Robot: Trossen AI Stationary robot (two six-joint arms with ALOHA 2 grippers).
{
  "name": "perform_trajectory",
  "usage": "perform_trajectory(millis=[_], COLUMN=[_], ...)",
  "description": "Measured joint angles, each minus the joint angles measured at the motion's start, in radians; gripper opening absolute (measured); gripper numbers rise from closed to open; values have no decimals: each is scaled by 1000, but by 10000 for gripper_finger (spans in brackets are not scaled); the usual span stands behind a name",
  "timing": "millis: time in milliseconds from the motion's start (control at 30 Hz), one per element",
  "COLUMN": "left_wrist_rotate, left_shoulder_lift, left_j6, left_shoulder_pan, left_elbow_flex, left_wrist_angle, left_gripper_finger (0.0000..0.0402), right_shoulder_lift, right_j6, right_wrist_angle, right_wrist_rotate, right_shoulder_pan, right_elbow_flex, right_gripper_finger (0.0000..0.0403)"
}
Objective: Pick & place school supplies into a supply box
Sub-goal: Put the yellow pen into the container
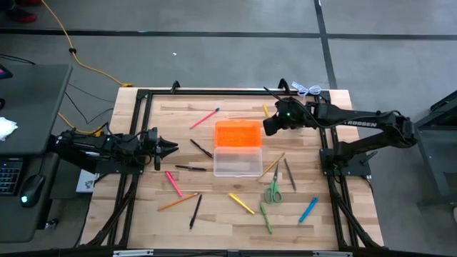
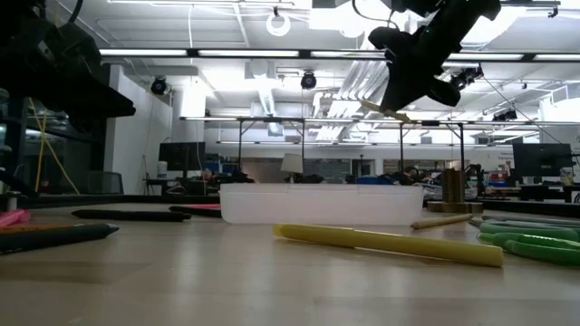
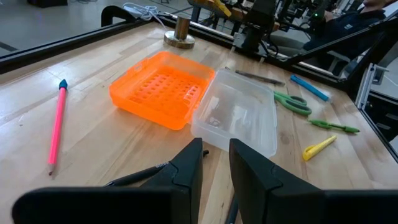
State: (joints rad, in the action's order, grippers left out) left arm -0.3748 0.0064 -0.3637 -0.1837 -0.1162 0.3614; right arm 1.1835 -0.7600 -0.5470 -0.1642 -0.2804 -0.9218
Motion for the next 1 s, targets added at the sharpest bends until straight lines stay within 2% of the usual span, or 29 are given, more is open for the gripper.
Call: perform_trajectory(millis=[1000], left_wrist_rotate=[0], left_shoulder_lift=[0], left_j6=[0], left_shoulder_pan=[0], left_elbow_flex=[0], left_wrist_angle=[-2], left_gripper_finger=[111], right_shoulder_lift=[1], right_j6=[99], right_wrist_angle=[335], right_wrist_rotate=[29], right_shoulder_pan=[160], right_elbow_flex=[0], right_gripper_finger=[19])
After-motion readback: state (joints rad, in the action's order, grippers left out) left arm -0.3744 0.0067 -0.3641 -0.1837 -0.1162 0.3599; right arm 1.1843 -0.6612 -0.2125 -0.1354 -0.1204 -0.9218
